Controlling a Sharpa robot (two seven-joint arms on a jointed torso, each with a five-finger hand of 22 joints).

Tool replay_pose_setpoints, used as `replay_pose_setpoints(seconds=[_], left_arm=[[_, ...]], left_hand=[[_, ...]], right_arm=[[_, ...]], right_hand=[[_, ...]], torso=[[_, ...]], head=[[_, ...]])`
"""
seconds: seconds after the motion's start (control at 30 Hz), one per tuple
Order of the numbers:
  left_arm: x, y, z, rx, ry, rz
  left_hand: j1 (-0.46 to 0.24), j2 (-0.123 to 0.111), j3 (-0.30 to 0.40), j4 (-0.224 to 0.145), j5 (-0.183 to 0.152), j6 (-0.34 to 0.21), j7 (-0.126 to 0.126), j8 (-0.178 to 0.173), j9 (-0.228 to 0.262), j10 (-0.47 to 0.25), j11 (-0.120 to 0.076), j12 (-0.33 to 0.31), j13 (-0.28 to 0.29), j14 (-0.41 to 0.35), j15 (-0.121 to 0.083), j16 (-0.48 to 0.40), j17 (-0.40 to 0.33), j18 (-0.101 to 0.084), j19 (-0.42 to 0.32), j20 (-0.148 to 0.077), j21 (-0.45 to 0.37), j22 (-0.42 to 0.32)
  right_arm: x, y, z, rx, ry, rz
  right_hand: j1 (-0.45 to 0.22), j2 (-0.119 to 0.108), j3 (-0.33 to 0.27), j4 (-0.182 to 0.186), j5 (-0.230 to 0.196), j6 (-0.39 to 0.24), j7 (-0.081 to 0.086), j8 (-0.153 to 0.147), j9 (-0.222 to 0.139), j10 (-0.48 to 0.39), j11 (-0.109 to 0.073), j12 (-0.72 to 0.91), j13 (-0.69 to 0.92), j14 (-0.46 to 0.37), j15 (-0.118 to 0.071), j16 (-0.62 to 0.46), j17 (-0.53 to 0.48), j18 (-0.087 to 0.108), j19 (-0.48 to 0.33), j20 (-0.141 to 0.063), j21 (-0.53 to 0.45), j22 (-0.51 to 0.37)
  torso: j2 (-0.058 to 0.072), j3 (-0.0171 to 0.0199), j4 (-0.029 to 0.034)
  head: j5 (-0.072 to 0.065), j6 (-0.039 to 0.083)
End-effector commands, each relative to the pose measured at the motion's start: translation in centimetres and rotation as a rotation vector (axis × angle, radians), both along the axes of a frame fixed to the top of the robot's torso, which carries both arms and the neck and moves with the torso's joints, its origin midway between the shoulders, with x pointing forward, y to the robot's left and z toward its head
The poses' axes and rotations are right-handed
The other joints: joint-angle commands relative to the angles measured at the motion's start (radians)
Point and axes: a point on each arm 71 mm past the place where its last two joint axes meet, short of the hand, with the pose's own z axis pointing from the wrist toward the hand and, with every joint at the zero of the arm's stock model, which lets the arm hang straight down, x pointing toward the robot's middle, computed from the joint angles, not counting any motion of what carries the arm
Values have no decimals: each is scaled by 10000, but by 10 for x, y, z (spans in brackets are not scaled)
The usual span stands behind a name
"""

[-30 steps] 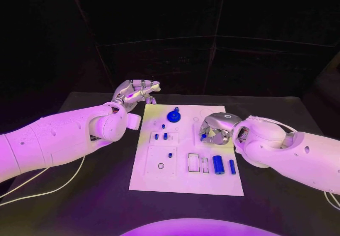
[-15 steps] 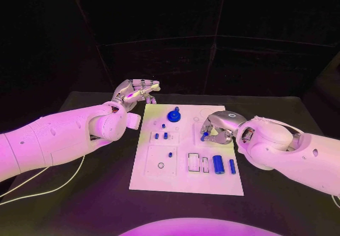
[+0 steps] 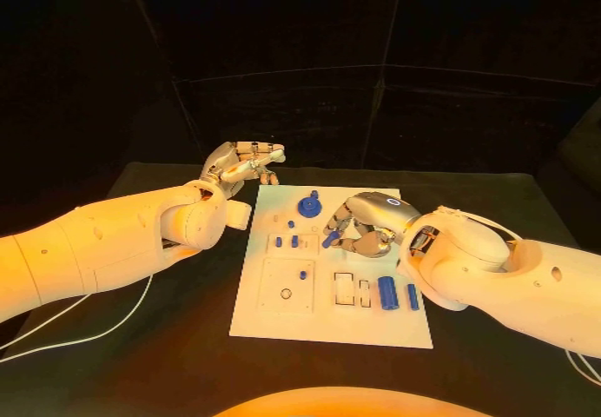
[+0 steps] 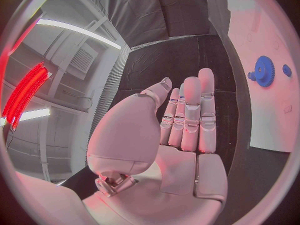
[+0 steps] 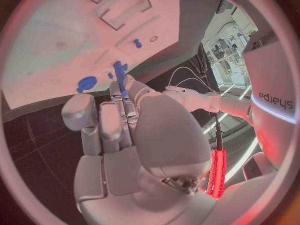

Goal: Assemble the parts on the task board

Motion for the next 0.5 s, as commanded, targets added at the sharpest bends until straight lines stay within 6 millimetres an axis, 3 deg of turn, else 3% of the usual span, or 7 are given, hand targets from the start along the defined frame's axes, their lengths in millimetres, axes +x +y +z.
replay_pose_setpoints(seconds=[0.03, 0.17, 0.23, 0.5], left_arm=[[0, -3, 2, -92, -62, -124], [0, -5, 2, -114, -63, -175], [0, -6, 2, -118, -64, -184], [1, -8, 2, -135, -66, -225]], left_hand=[[65, 53, -45, -27, 44, -47, 1, 55, -13, -77, -1, 41, 17, -58, 25, -60, -9, 143, 40, 34, -42, -15], [65, 53, -45, -27, 44, -47, 1, 55, -13, -77, -1, 41, 17, -58, 25, -60, -9, 143, 40, 34, -42, -15], [65, 53, -45, -27, 44, -47, 1, 55, -13, -77, -1, 41, 17, -58, 25, -60, -9, 143, 40, 34, -42, -15], [65, 53, -45, -27, 44, -47, 1, 55, -13, -77, -1, 41, 17, -58, 25, -60, -9, 143, 40, 34, -42, -15]], right_arm=[[-2, 15, 1, 559, 82, 460], [-11, 41, -9, 458, 229, 1207], [-16, 52, -17, 301, 376, 1567], [-25, 70, -39, -160, 786, 2159]], right_hand=[[47, -70, 78, -10, 64, 44, 44, 3, -8, 68, 34, -50, 0, 268, -51, 21, -20, -54, 38, -14, 51, -19], [48, -76, 99, -24, 71, 43, 52, -5, -11, 69, 41, -68, -1, 265, -46, 13, -37, -51, 29, -12, 41, -36], [50, -77, 109, -30, 78, 44, 54, -7, -12, 71, 42, -75, -1, 265, -44, 15, -35, -52, 28, -12, 42, -34], [48, -81, 132, -45, 94, 46, 63, -14, -14, 76, 49, -93, 0, 263, -40, 11, -45, -52, 25, -9, 43, -32]], torso=[[17, 5, 0], [21, -6, 27], [19, -3, -1], [10, 1, -19]], head=[[85, -26], [185, -81], [230, -96], [330, -169]])
